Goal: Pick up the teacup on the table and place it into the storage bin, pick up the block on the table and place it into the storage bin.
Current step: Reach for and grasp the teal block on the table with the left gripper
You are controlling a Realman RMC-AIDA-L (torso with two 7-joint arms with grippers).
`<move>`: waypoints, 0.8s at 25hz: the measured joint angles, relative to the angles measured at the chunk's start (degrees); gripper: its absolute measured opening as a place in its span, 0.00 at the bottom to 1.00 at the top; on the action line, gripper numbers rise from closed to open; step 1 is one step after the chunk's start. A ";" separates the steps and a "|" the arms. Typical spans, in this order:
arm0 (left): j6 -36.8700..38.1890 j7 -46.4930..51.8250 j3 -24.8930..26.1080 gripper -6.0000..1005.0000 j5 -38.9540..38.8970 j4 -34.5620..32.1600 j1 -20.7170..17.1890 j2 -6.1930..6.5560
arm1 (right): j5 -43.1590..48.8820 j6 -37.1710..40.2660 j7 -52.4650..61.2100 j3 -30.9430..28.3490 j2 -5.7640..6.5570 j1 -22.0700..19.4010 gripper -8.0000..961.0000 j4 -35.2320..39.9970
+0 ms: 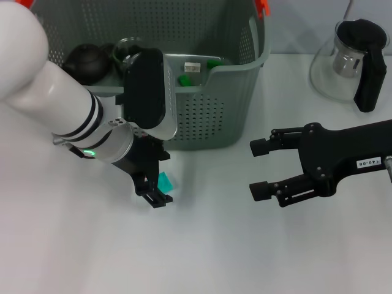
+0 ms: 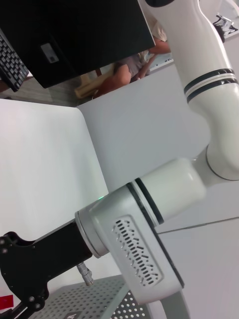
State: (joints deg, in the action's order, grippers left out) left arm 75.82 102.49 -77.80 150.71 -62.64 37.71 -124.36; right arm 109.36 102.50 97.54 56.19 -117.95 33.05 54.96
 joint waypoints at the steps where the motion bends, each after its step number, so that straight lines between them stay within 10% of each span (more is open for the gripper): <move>1: -0.55 0.40 -0.21 0.83 0.38 0.35 0.11 0.00 | 0.02 -0.03 -0.08 0.01 0.00 0.00 0.97 -0.09; 20: -2.82 5.18 -5.30 0.83 3.41 1.82 1.32 -0.15 | 0.60 -0.55 -2.16 -0.03 0.02 0.11 0.97 -2.41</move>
State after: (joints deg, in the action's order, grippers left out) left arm 73.00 107.67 -83.10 154.12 -60.82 39.03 -124.51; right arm 109.96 101.95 95.39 56.16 -117.92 33.16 52.55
